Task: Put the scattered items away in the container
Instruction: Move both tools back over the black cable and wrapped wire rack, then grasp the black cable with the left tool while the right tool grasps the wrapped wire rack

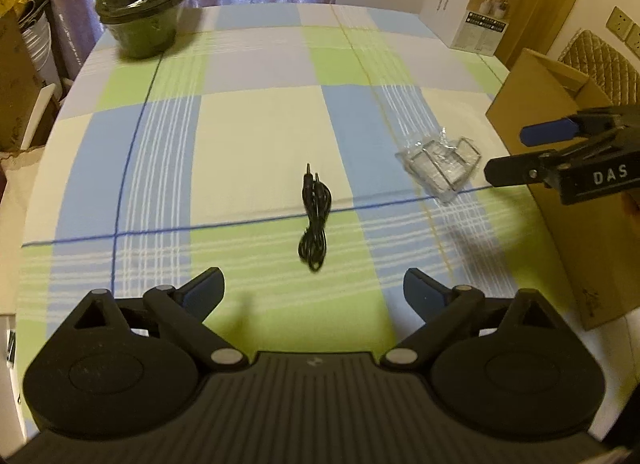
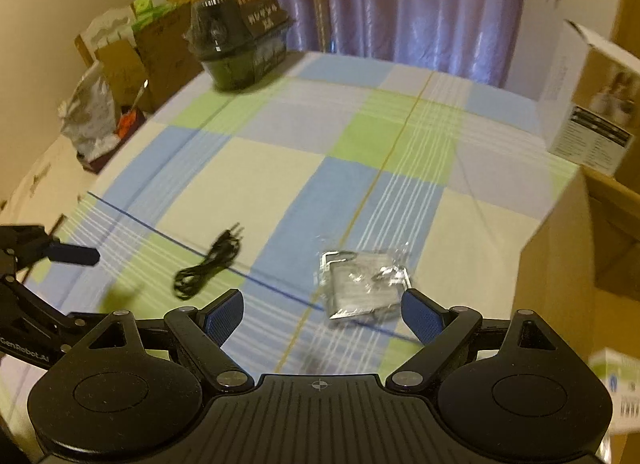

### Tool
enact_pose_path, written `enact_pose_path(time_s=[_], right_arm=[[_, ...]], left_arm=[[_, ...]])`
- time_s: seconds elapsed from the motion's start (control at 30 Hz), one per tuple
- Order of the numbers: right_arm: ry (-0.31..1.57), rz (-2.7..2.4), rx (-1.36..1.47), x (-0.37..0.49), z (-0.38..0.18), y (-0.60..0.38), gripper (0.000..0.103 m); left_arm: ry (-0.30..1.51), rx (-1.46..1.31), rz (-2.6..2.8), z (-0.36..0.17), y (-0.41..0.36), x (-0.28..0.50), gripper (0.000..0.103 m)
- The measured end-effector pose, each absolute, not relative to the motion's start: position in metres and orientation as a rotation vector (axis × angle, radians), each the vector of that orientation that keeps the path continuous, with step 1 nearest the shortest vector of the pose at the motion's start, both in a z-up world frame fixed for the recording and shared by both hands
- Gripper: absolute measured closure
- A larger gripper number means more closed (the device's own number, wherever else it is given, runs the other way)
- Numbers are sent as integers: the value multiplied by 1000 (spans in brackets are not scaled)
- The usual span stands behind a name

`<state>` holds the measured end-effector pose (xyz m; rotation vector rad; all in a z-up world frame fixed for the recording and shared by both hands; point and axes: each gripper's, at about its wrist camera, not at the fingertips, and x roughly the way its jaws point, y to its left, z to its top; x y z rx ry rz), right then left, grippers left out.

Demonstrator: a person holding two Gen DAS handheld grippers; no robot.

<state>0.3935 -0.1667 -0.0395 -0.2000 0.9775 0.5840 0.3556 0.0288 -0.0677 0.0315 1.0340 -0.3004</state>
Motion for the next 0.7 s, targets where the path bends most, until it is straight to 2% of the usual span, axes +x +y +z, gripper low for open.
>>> enact_pose_path(time_s=[0.27,0.33,0.4,0.53,0.63,0.7], right_arm=[[1038,598,-303,421,-74,-156,12],[1048,599,-331,424,-81,-153,12],[1058,596,-331,429,-87,-153,12],[1070,576,-330,435,-94,-155,12],[1074,570,-325,438,-97,-157,12],[1078,564,-314,440,-99,-159,12]], left_arm=[[1040,49,-341,-89,18,385,11],[1051,54,-349,-94,15,390,17],[1070,54,-360,-100,14,397,31],[1085,43,-365,-110,14,408,36],[1084,45,-368,-115,12,413,48],[1085,46,-364,-117,12,416,62]])
